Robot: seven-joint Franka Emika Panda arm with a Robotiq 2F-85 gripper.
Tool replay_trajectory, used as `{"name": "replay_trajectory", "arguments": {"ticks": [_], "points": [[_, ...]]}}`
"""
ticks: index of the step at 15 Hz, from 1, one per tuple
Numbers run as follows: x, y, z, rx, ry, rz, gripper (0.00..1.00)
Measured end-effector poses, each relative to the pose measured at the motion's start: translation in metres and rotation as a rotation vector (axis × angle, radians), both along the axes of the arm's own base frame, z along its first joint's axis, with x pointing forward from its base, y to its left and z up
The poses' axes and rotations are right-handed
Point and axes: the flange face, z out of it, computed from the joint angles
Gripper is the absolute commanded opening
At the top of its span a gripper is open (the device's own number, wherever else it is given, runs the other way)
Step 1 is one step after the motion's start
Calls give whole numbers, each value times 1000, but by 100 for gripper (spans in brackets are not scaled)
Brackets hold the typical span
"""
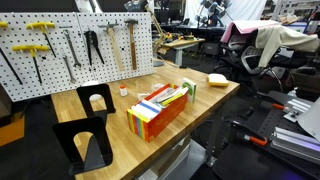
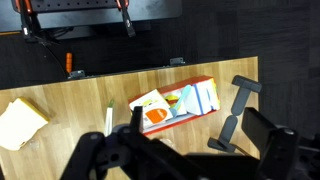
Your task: Put the white object in the small container
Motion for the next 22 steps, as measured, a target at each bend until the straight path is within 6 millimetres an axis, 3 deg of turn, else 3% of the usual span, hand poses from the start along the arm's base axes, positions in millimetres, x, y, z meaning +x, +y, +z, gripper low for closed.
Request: {"name": "replay_trajectory", "arguments": {"ticks": [11,19,22], "points": [[28,-14,-48,-117,-5,0,100],[29,-13,-49,-116,-5,0,100],[33,-3,-52,-114,-18,15,100]]}}
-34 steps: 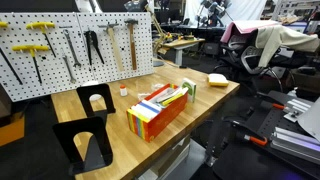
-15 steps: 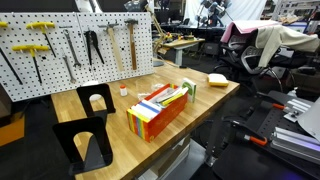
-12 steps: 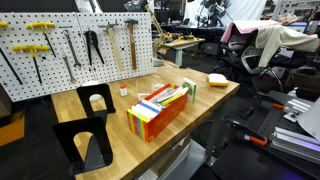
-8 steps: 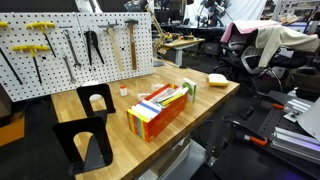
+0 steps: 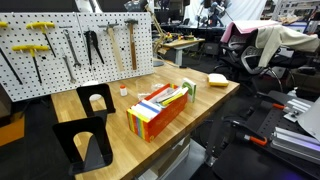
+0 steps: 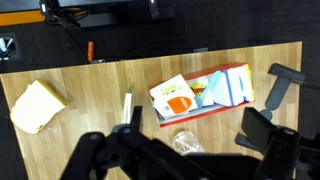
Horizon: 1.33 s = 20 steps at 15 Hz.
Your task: Put the white object in the small container
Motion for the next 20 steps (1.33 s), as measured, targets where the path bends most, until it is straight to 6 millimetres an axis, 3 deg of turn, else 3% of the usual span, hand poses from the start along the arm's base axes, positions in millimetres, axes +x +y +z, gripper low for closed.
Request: {"name": "replay_trajectory", "arguments": {"ticks": [3,6,11,20], "points": [[8,19,-9,-2,-15,44,100],[18,41,-35,-31,-6,106,100],[68,67,-78,-26,-24,139,100],[71,69,-79,-25,-22,140,100]]}}
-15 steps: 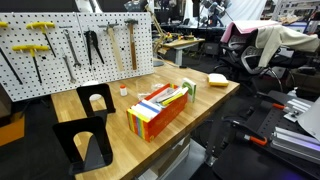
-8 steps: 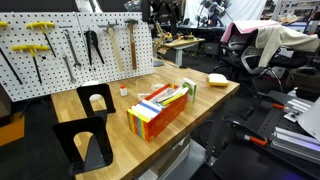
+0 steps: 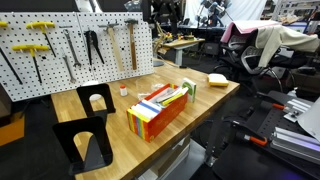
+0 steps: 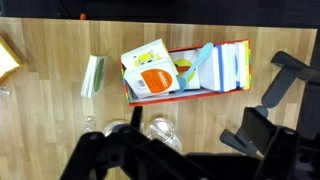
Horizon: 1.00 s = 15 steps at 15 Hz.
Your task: Put the white object in the small container
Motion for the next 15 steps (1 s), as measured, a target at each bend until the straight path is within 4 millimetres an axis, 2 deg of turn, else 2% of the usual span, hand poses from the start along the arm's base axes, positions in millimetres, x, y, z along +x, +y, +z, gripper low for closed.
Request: {"name": "replay_trajectory", "arguments": {"ticks": [3,7,11,14,15], "points": [[15,4,-3,-3,-50,9,100],[61,27,-21,-26,-131,57,100],[106,57,-69,-41,-114,107,100],[138,70,-103,-61,-118,125,100],[143,72,-109,-60,-116,123,100]]}}
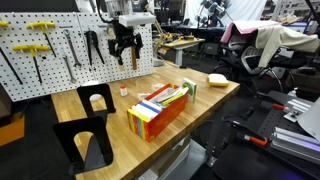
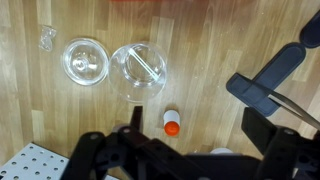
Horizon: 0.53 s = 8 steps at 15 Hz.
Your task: Put the white object in the small container
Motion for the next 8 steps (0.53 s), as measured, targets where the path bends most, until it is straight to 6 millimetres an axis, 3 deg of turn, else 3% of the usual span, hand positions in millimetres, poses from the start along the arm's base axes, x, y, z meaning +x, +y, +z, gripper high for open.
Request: {"name": "replay_trajectory", "arguments": {"ticks": [8], "points": [[-2,1,3,-2,-3,2,100]]}}
